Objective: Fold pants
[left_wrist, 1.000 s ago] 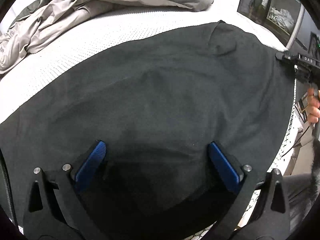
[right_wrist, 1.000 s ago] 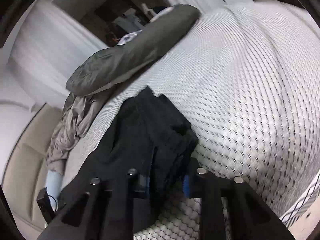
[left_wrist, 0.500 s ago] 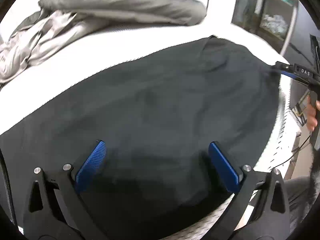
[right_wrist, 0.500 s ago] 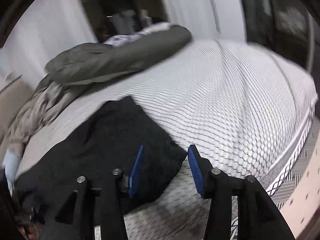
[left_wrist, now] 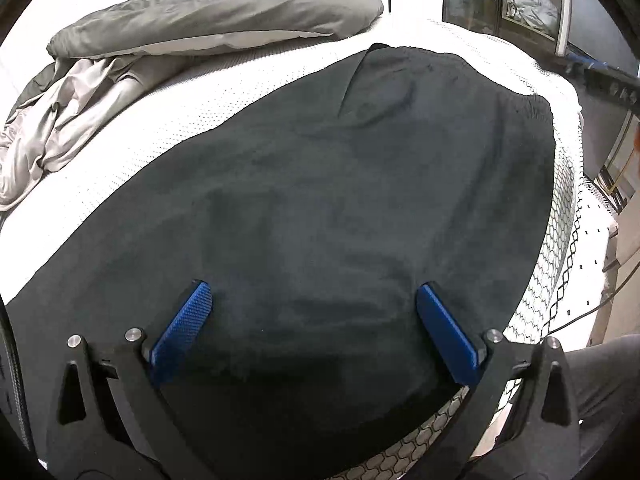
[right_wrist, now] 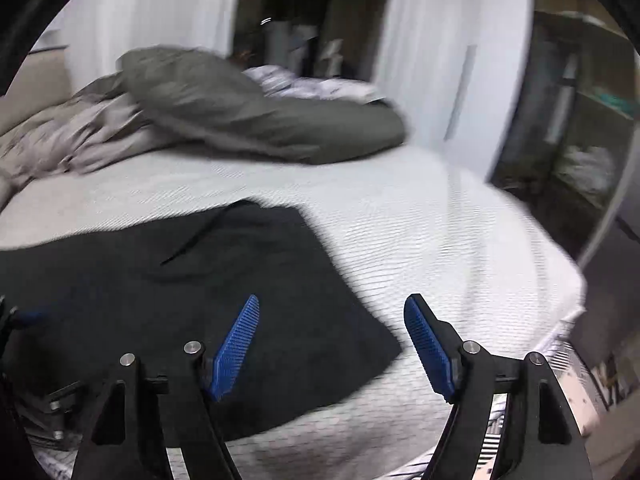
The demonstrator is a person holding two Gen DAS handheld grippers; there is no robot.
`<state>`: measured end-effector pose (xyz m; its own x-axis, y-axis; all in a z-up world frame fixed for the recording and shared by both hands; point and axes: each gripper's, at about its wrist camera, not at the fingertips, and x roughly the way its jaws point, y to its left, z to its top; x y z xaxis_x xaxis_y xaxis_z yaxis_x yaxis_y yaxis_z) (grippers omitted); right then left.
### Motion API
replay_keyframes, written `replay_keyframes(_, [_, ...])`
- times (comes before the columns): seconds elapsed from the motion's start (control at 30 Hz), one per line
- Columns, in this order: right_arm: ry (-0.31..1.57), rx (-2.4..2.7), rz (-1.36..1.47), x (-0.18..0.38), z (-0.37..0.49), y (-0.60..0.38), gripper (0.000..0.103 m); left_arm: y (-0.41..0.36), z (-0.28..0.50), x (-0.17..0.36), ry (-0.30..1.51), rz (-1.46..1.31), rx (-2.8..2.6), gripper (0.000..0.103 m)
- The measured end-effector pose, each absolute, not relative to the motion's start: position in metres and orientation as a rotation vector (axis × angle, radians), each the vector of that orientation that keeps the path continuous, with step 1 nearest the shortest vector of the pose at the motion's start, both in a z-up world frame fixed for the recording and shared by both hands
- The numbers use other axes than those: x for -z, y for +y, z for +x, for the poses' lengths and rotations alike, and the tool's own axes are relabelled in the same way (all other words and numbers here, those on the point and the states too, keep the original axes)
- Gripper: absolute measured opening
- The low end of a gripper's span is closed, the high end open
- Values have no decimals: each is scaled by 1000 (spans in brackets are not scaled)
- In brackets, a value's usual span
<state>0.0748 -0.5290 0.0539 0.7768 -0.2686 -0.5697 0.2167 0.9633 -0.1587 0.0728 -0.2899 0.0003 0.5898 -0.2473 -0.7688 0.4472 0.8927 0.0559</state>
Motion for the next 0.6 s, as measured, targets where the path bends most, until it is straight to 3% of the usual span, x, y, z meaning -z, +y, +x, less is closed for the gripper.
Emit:
replay_keyframes(0.1, [558,205,-14,-67,62,-537,77,-289,74,-2,849,244,410,102])
replay_keyframes(0.23, [601,-8,35,-64,59,-525,78,-291,77,-5,839,212,425,100])
replay_keyframes(0.47, [883,-261,-158,14,107,-449,76,-284,93,7,905,175,470,101])
replay_keyframes(0.6, [874,-162,-202,30,109,-476,74,-265,100,11,930,171,445,103])
